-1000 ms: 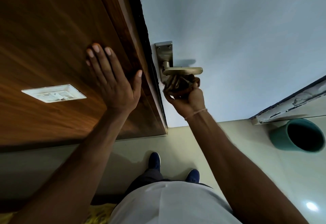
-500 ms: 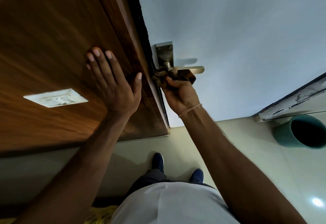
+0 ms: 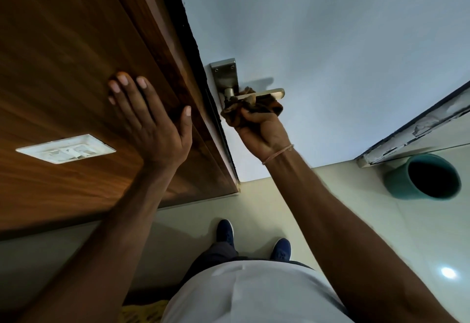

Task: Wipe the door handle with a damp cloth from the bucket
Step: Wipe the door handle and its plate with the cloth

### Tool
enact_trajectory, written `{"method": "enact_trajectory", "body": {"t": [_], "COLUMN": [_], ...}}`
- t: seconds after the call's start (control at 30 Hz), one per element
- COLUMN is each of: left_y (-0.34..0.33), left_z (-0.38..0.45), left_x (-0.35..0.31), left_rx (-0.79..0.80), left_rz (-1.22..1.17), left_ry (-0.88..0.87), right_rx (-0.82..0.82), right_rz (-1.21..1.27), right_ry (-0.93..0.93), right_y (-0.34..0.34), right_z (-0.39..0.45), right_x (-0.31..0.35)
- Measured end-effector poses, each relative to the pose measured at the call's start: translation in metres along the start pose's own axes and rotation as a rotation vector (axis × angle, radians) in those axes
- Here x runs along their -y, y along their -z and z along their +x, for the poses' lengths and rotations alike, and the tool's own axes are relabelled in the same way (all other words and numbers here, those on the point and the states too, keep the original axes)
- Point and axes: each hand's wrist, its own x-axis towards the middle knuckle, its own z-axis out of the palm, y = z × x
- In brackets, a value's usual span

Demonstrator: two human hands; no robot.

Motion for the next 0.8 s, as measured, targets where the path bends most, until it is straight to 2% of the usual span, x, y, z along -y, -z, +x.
{"method": "enact_trajectory", "body": {"t": [0.17, 0.43, 0.6, 0.8], "left_y": [0.002, 0.004, 0.006, 0.009], "left_z": [0.001, 0.0, -0.001, -0.002], "left_x": [-0.001, 0.003, 0.005, 0.004], "left_rx": [-0.004, 0.025, 0.026, 0.038], "left_rz": [-0.004, 0.019, 0.017, 0.016], "left_ry": [-0.003, -0.015, -0.025, -0.026], "right_rx": [0.039, -0.109, -0.212, -0.309], "right_rz": [0.066, 0.07, 0.011, -0.188], "right_ry": [-0.053, -0.014, 0.009, 0.163], "right_y": [0.004, -0.002, -0.003, 0.0], "right_z": [0.007, 0.016, 0.021, 0.022], "right_x": [0.013, 0.033, 0.041, 0.045]}}
